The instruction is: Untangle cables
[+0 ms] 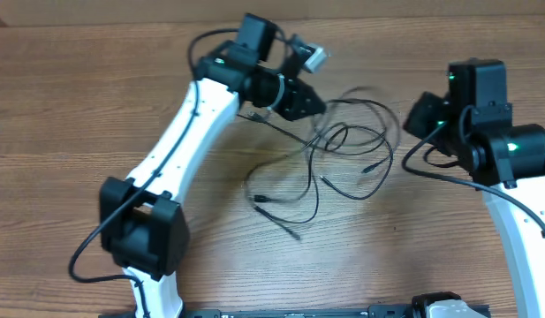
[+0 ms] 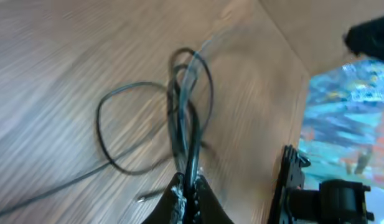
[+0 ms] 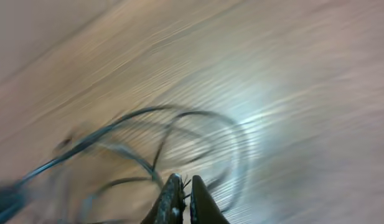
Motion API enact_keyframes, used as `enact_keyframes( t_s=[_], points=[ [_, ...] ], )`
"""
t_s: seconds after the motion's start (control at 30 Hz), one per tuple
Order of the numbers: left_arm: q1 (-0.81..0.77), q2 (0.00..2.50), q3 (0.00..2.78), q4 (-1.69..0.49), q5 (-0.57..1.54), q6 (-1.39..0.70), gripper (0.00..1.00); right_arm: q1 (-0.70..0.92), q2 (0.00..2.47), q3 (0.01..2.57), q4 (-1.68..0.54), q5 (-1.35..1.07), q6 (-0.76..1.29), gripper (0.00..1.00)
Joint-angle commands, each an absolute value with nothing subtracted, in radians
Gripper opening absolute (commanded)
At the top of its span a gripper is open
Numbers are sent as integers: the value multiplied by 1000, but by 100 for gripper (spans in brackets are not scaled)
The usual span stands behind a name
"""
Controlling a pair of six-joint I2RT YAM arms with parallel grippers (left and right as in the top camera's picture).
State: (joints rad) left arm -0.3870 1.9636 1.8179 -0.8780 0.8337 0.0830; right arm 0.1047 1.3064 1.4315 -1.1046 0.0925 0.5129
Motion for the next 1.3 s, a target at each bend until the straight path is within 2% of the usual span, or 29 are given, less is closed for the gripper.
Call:
enact_keyframes(
  t_s=[0.0,0.23,0.37,0.5,0.57,0.73,0.9,1.27],
  points=[
    [-294,1854,1815,-922,832,133,4,39,1292,1467,-1115,262,554,4],
    [-152,1752,1815,-1001,845,134,4,-80,1292,1467,-1126,217,552,4],
    [-154,1724,1815,-1013,989,136,4,-82,1300,1466,-1089,-41,443,5],
    [-206,1716,1815,-1014,1096,186,4,-63,1339,1466,-1031,-427,252,38],
    [-234,1716,1815,-1013,1091,189,4,-52,1365,1466,-1019,-522,203,45],
    [-270,1716,1815,-1016,1019,202,4,-33,1451,1465,-1018,-576,168,45],
    [-271,1716,1815,-1017,1017,203,4,9,1536,1465,-1018,-774,49,48],
    [-271,1716,1815,-1013,1010,203,4,111,1584,1465,-987,-766,51,51]
  ],
)
